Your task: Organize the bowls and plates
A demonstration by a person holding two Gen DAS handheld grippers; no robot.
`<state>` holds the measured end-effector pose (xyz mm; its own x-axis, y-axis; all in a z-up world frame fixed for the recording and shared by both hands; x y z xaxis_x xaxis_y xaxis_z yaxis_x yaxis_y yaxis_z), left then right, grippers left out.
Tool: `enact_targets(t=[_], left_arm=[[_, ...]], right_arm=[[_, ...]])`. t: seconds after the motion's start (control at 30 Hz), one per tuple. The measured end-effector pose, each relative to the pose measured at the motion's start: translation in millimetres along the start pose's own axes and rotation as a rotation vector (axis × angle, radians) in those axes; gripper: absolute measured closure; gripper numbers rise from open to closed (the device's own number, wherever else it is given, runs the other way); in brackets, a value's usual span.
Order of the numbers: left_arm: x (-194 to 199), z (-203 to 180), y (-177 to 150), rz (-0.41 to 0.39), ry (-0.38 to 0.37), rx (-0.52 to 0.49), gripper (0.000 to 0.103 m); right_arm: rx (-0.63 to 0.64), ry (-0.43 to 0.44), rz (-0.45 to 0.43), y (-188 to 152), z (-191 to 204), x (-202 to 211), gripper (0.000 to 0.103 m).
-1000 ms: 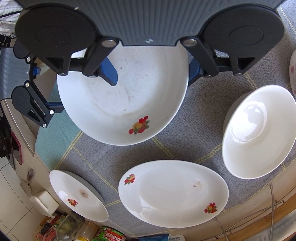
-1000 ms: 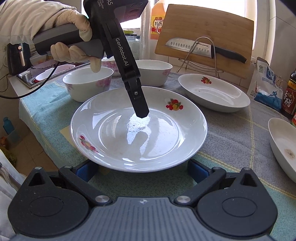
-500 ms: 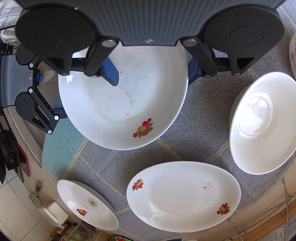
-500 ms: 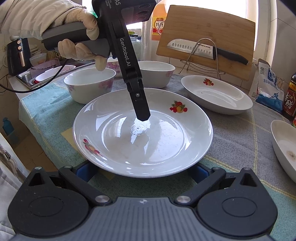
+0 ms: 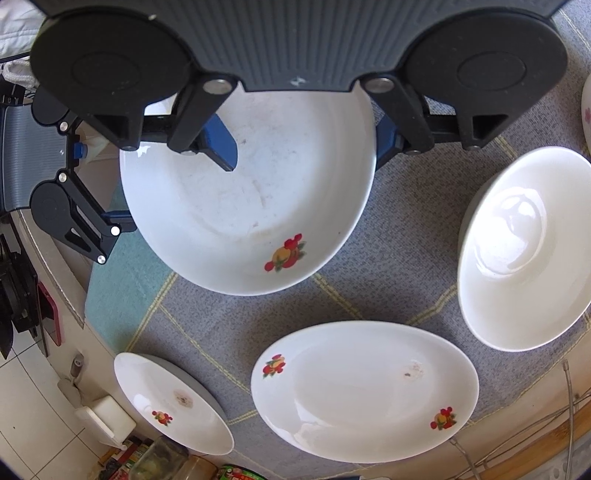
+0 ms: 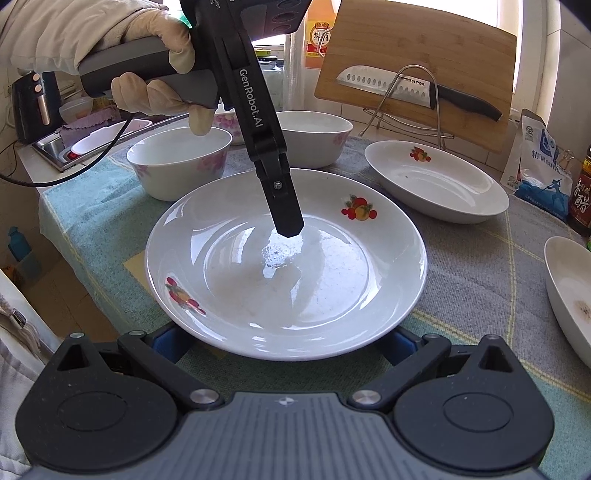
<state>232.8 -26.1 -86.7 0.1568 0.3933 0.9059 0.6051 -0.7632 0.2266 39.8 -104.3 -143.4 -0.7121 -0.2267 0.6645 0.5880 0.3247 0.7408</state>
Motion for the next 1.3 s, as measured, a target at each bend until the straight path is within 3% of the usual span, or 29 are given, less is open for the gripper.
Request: enact_targets(t=[0.73, 1.3], left_arm=[[6.6, -19.5, 19.3, -0.039, -0.01, 0.017, 0.029], [4.8, -51.1, 77.6, -0.072, -0.014, -0.02, 0.029]], right_arm=[[0.028, 0.03, 0.008, 7.6, -31.0, 17.2, 0.0], [0.019, 0.005, -0.005, 9.7, -88.6, 36.5, 0.0]])
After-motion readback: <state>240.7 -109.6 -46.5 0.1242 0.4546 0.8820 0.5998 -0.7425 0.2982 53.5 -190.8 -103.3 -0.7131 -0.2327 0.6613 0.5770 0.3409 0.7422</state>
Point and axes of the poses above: each gripper's, at about its wrist camera, not at the fingertips, and x roughly against the way its jaws point, z to its left, y to its top, the point moved 1 cm from there along -x, roughly the way its jaws point, and after that the axes turned 6 degrees about -y, right-handed, at the moved point
